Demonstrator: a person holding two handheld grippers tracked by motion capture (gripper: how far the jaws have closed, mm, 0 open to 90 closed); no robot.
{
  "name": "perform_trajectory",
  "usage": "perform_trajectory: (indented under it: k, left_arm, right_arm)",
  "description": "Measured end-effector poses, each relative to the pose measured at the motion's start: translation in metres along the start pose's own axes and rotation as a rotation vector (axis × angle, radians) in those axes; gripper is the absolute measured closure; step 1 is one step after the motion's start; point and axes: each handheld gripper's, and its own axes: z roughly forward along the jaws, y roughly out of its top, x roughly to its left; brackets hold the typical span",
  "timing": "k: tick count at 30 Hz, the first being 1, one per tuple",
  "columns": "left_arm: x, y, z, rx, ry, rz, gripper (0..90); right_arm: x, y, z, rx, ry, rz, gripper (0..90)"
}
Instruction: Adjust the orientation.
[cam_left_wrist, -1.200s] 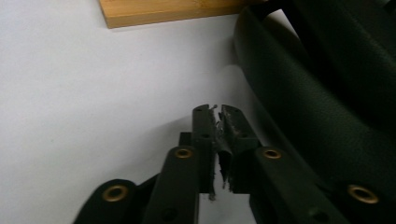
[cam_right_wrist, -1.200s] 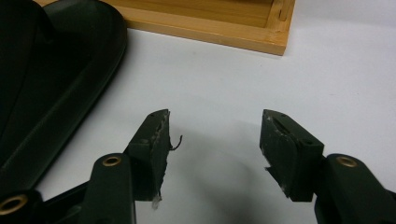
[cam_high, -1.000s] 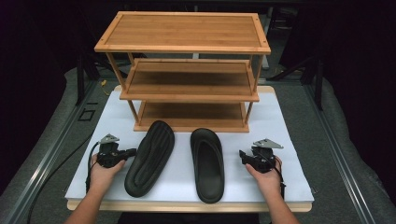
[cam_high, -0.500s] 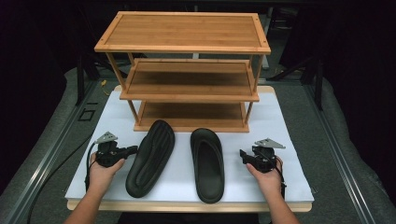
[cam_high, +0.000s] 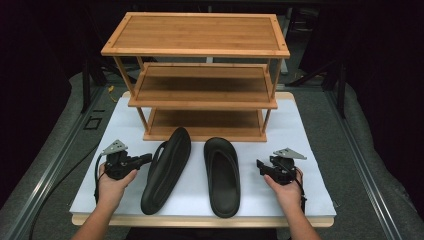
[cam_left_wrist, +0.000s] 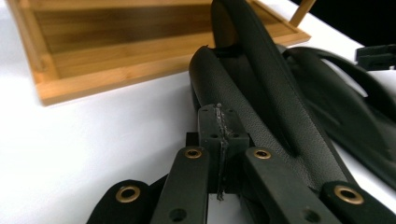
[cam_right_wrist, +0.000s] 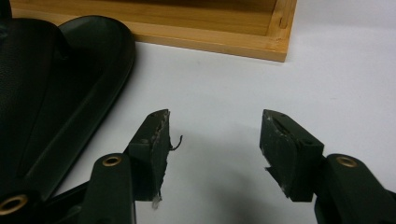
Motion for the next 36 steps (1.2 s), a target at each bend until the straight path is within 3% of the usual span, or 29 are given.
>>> perform_trajectory:
  k: [5,8,12,20,23,30,36]
  left_arm:
    - [-0.012,0.004,0.004,-0.042,-0.033,-0.006,89.8]
    - [-0.022,0.006,0.011,-0.022,-0.064,0.012,89.7]
    - [-0.037,0.006,0.028,0.02,-0.066,0.055,89.7]
    - [-0.047,0.0,0.04,0.058,-0.101,0.054,89.2]
    - [-0.049,-0.003,0.038,0.054,-0.111,0.046,76.8]
    - [-0.048,-0.008,0.036,0.063,-0.083,0.035,56.4]
    - [-0.053,-0.016,0.045,0.12,-0.068,0.046,49.3]
  right_arm:
    - [0.002,0.0,0.0,0.0,-0.002,-0.002,42.7]
    - [0.002,0.001,0.0,0.003,-0.003,-0.005,42.7]
    - [0.002,0.001,0.0,0.0,-0.002,-0.005,42.7]
    - [0.002,0.001,0.0,-0.002,-0.002,0.0,42.7]
    - [0.002,0.001,0.0,-0.007,-0.003,-0.001,42.7]
    - [0.002,0.001,-0.001,-0.011,-0.002,0.001,42.6]
    - [0.002,0.001,-0.002,-0.011,0.0,0.002,42.3]
